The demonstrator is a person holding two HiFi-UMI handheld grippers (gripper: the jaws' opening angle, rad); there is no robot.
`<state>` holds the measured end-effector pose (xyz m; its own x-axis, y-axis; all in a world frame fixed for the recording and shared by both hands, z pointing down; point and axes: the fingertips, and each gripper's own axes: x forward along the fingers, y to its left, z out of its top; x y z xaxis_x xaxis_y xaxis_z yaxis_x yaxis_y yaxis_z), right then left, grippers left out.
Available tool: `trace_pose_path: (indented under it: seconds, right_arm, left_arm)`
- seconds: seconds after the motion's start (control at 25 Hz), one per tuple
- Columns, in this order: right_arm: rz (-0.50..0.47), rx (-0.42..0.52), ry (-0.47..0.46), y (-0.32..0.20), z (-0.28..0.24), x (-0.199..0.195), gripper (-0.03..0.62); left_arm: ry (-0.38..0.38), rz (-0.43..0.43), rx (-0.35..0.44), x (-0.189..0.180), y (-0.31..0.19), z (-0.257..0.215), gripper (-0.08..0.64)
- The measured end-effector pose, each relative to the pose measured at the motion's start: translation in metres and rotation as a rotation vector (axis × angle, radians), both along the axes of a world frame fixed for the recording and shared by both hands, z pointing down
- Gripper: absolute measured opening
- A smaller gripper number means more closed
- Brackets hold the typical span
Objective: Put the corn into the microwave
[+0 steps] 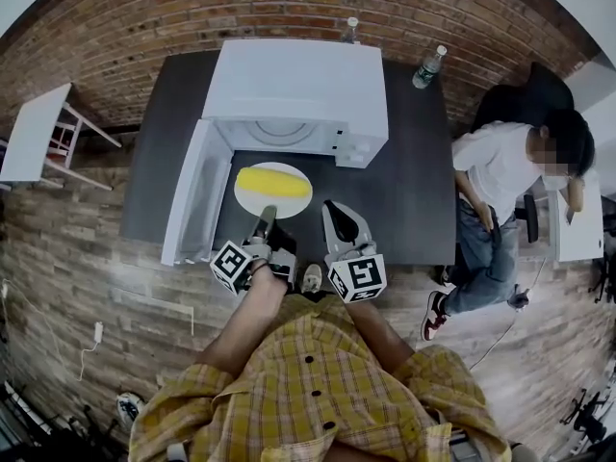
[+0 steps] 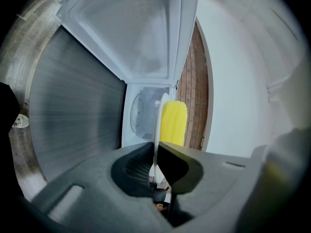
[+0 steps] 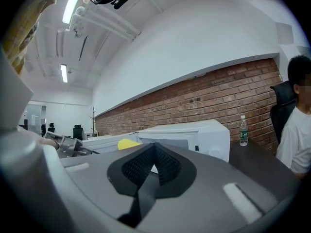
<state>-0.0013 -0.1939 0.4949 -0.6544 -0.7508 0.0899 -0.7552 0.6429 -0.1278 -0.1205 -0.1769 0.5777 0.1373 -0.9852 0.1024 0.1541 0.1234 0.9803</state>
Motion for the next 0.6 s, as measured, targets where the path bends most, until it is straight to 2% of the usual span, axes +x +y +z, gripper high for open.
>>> trace_pose_path:
  seconds: [0.36, 0.6]
  right_arm:
    - [0.009, -0.031, -0.011, -0.015, -0.001, -0.002, -0.003]
    - [0.021, -0.023, 0.004, -0.021, -0.001, -0.007, -0.003]
  left_arm:
    - [-0.038, 0.021, -0.043, -0.005, -0.019, 0.012, 0.021]
    - [-0.024, 0.027, -0.044, -0.008, -0.037, 0.015, 0.021]
